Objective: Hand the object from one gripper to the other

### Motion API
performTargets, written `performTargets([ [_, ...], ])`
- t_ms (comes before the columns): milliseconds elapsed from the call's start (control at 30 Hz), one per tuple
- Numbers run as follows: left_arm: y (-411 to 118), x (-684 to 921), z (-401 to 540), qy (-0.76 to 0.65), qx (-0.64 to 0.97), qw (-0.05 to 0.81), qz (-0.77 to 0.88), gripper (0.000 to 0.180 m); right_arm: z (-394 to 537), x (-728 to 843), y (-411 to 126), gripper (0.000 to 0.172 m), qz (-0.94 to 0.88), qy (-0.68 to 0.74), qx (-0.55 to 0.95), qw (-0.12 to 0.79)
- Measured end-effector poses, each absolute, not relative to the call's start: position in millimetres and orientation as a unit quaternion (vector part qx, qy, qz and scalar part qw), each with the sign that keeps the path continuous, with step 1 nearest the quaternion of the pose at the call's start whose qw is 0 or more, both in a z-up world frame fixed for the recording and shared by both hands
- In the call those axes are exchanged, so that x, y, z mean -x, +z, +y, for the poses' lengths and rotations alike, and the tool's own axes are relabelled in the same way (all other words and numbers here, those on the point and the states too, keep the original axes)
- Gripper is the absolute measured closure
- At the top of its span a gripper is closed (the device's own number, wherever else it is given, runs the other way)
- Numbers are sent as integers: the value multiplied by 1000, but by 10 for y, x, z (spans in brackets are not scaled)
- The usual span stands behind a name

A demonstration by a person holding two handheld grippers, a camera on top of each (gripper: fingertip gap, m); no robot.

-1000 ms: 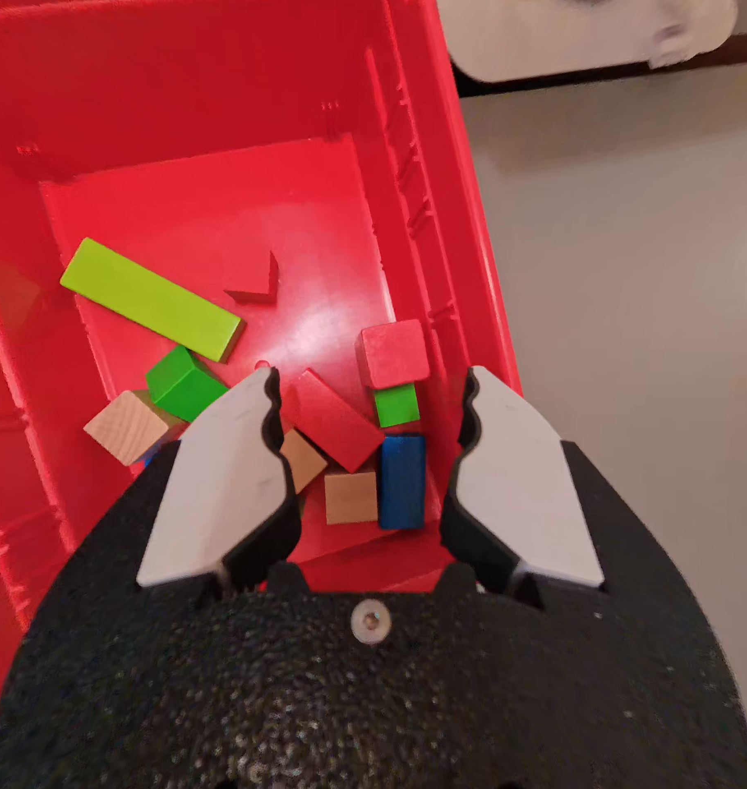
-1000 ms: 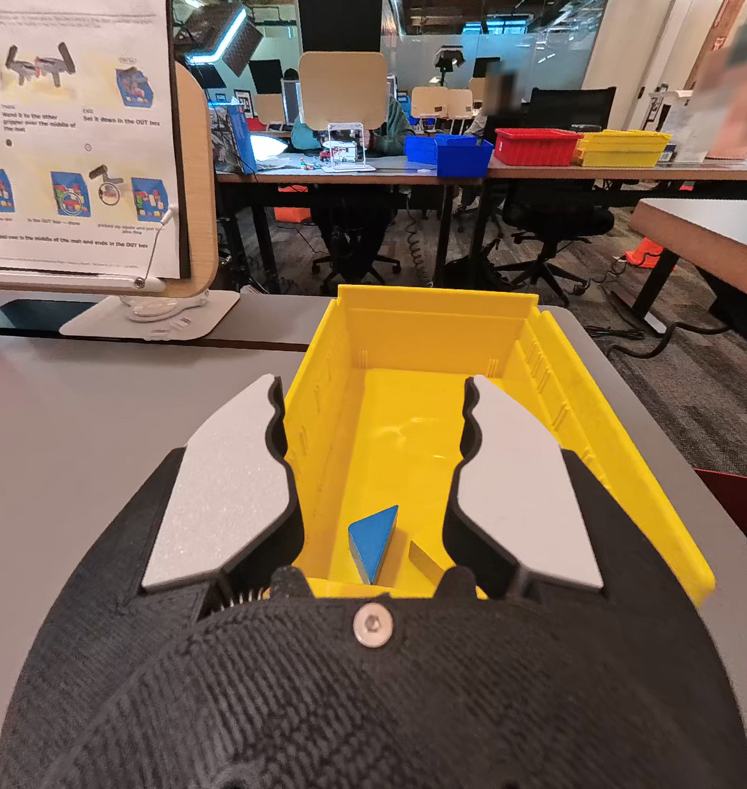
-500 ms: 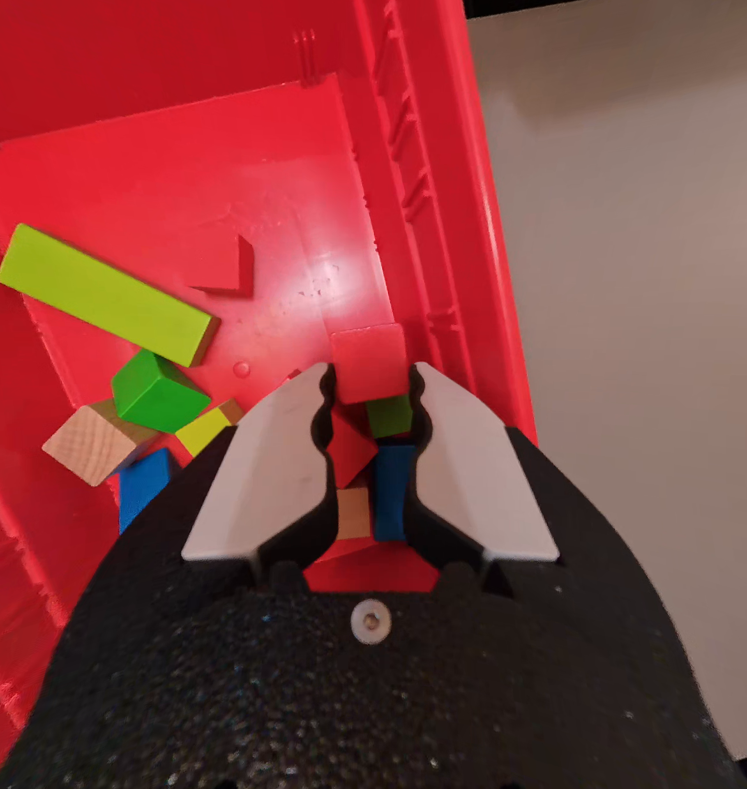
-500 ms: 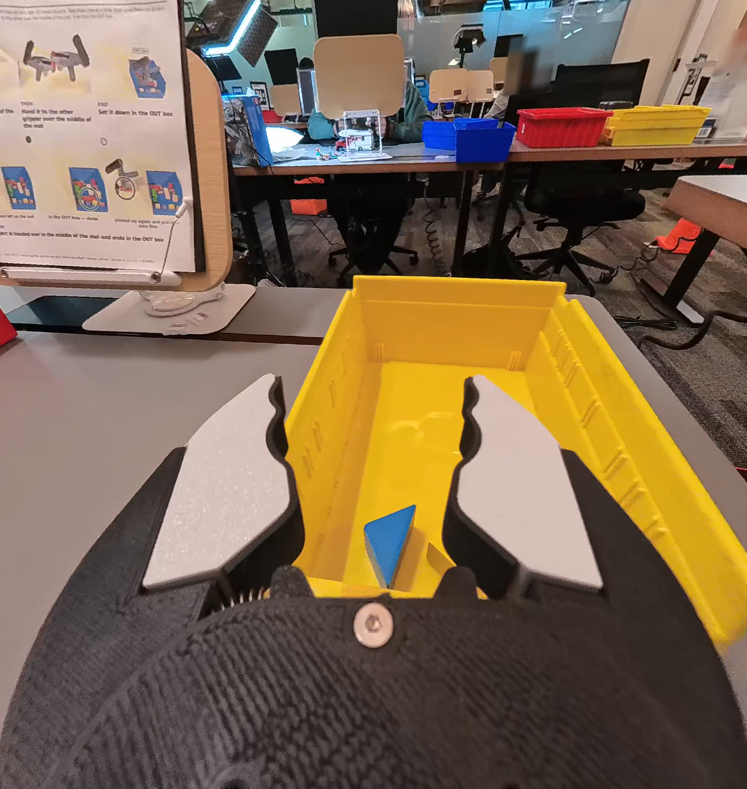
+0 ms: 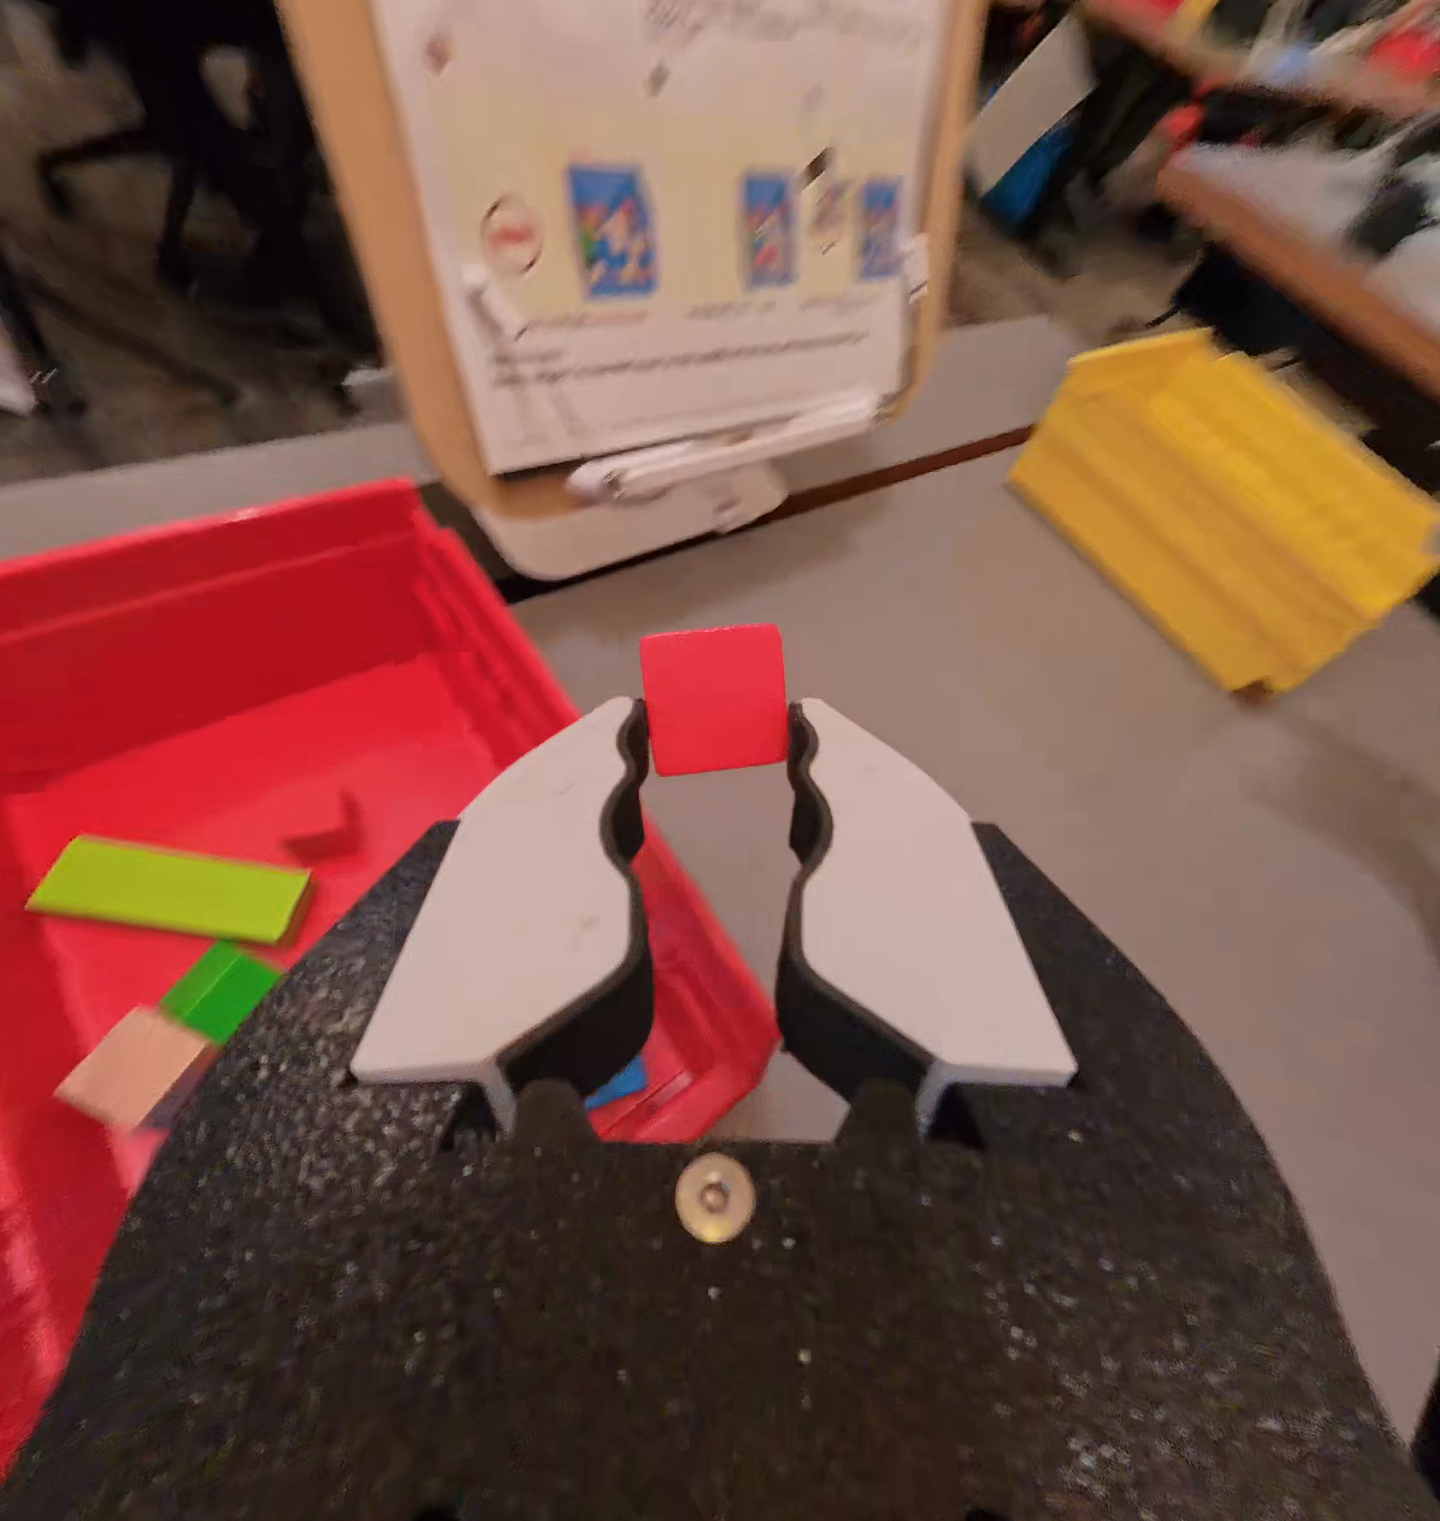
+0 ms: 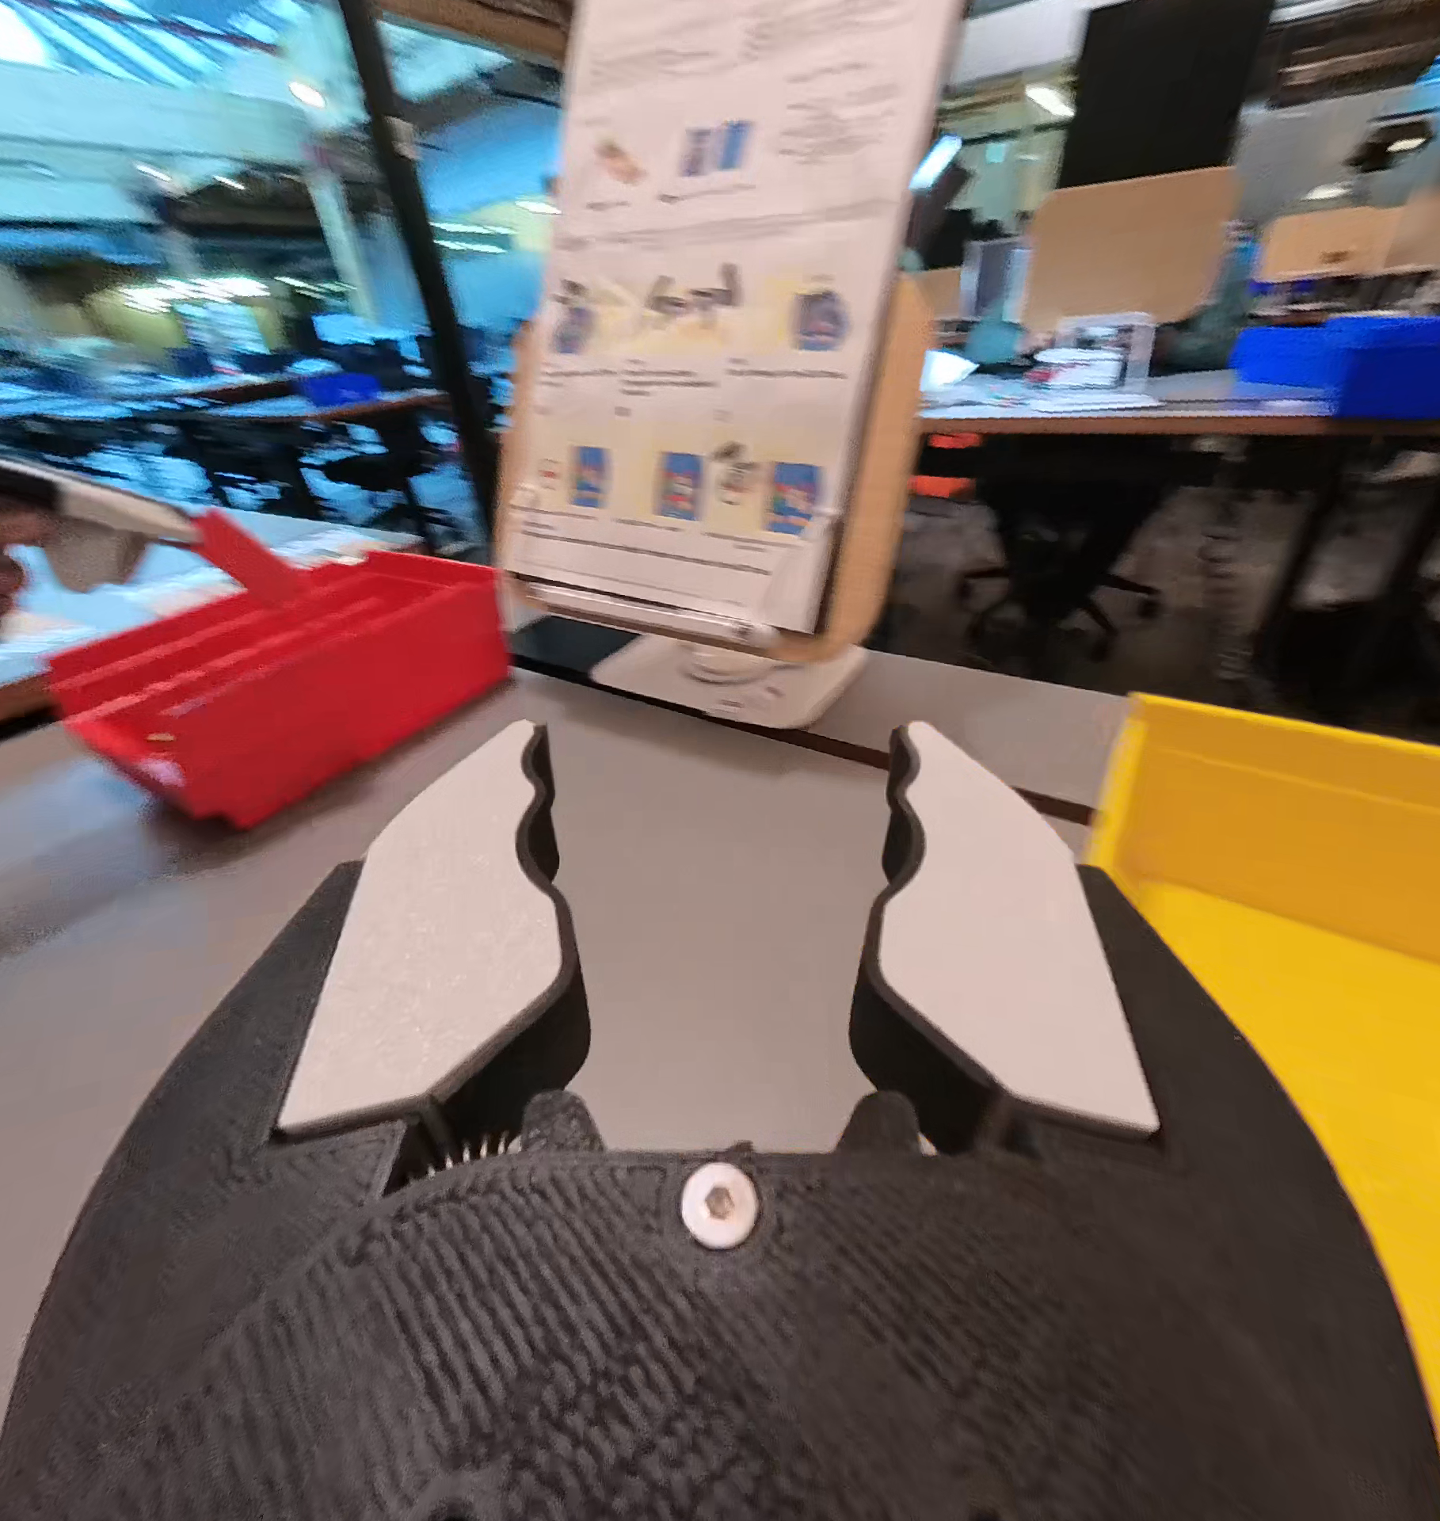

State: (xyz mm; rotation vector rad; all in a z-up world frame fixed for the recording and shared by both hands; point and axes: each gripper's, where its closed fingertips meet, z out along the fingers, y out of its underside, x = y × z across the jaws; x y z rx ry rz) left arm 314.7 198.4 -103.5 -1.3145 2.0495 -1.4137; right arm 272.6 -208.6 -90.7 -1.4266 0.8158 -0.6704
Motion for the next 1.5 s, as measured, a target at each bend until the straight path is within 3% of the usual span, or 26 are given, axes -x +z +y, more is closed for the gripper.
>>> performTargets([
  [33,-925,-3074,1904,-523,443,157,711,149,-1917,-2684,-874,93,342,-269,624,650],
  [300,-223,-2329,985,-718,250,58,647,149,-851,-2253,-750,93,258,-54,601,754],
  [567,-238,-1694,55,-760,90,-38,642,149,-455,-1826,-455,96,175,70,539,821],
  [733,-340,-1602,-203,-744,61,-52,664,150,-406,-1674,-405,107,127,70,551,822],
  [800,-359,-1560,-265,-743,53,-65,664,150,-410,-1630,-409,133,110,60,563,817],
  [933,-437,-1638,-304,-738,81,-58,668,149,-470,-1670,-448,136,116,34,596,794],
  [1033,-486,-1801,-297,-730,129,-13,671,118,-611,-1783,-461,136,124,-36,618,776],
  [1100,-546,-1896,-262,-714,153,30,682,113,-894,-1964,-408,136,164,-86,611,770],
  [1200,-685,-1939,-212,-680,162,84,710,114,-1760,-2445,-505,136,279,-239,598,712],
  [1300,-863,-1916,-174,-646,170,92,738,113,-2991,-2801,-856,136,414,-420,576,566],
  [1500,-1130,-1896,-77,-624,192,81,753,115,-4308,-2841,-1690,136,556,-475,576,365],
])
